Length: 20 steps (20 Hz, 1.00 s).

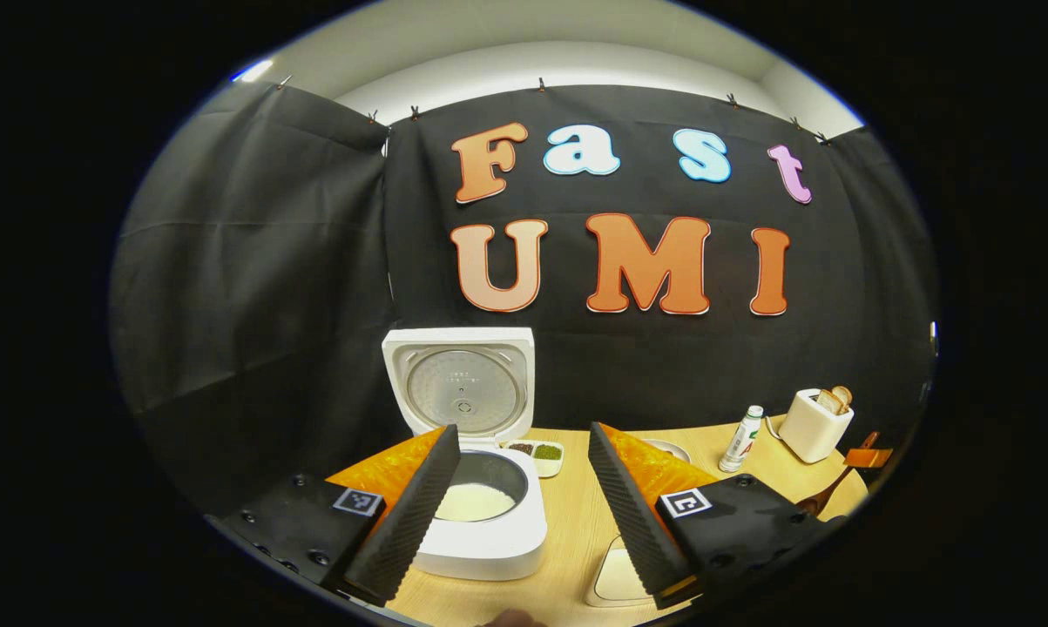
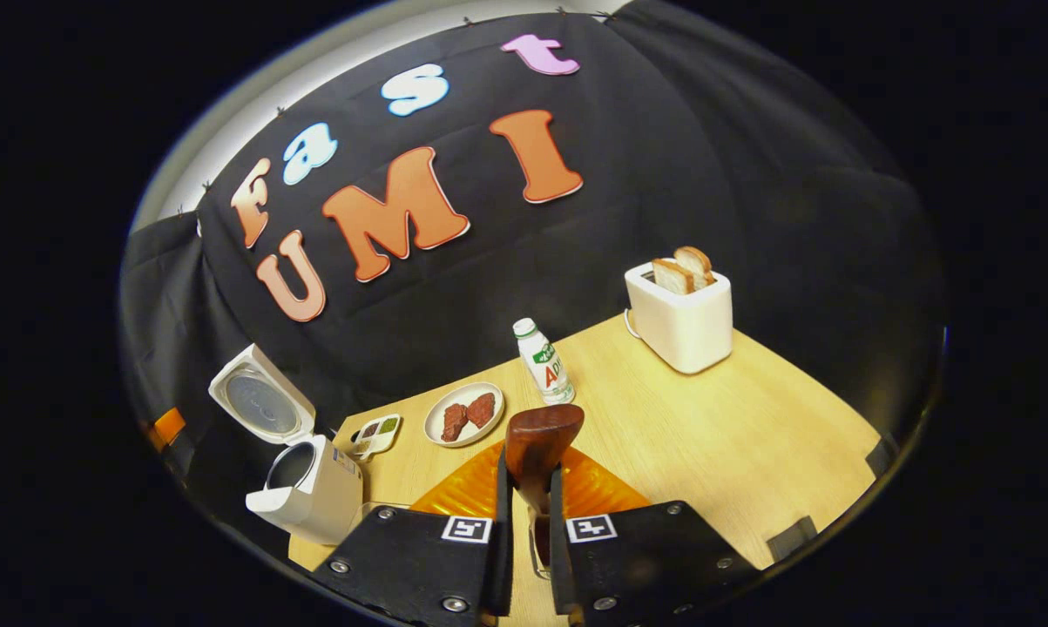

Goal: Close the left gripper, press the button to open the rice cooker; take a wooden spoon from the chopstick holder with the right hand, scoop a spoonful of rice and pour it into the rice cooker, then put the wooden spoon back into the chopstick holder.

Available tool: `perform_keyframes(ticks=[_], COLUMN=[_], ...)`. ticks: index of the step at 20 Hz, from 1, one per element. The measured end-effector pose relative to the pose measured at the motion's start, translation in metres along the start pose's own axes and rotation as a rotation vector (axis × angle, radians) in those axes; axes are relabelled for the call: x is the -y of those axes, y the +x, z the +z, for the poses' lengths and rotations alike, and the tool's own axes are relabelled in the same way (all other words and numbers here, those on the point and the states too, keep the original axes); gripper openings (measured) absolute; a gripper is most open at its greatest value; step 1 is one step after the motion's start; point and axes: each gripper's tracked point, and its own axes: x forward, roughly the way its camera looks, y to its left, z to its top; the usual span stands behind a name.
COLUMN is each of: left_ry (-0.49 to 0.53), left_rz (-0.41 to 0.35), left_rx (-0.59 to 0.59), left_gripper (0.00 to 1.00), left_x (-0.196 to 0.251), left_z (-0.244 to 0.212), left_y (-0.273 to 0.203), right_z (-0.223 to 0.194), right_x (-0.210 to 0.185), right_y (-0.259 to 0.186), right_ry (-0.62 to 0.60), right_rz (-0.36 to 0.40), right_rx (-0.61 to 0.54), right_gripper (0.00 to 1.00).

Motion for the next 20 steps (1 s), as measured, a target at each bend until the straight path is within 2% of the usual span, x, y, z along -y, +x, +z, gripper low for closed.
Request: perform_keyframes(ticks=[5,6,7,13,15,18,20], left_ry=[0.013,0.015,0.016,0.023,0.016,-0.007,-0.015], left_rz=[0.024,0.032,0.041,0.083,0.093,0.097,0.094], left_rx=[0.005,0.007,0.011,0.046,0.056,0.08,0.11], left_gripper=[1.0,1.0,1.0,1.0,1.0,1.0,1.0], left_x=[-0.005,-0.009,-0.013,-0.037,-0.045,-0.053,-0.058], left_z=[0.007,0.009,0.011,0.033,0.041,0.062,0.079], left_y=[-0.002,-0.003,-0.002,0.006,0.011,0.022,0.028], right_z=[-0.039,-0.042,-0.043,-0.049,-0.063,-0.059,-0.069], right_x=[0.021,0.024,0.028,0.043,0.049,0.048,0.05], right_y=[0.016,0.02,0.02,0.025,0.027,0.023,0.022], right_ry=[0.045,0.057,0.077,0.203,0.185,0.173,0.15], right_rz=[-0.031,-0.035,-0.037,-0.043,-0.053,-0.053,-0.069], right_rx=[-0.04,-0.031,-0.02,0.015,-0.019,-0.005,-0.06], right_gripper=[0.17,0.13,0.17,0.2,0.22,0.25,0.27])
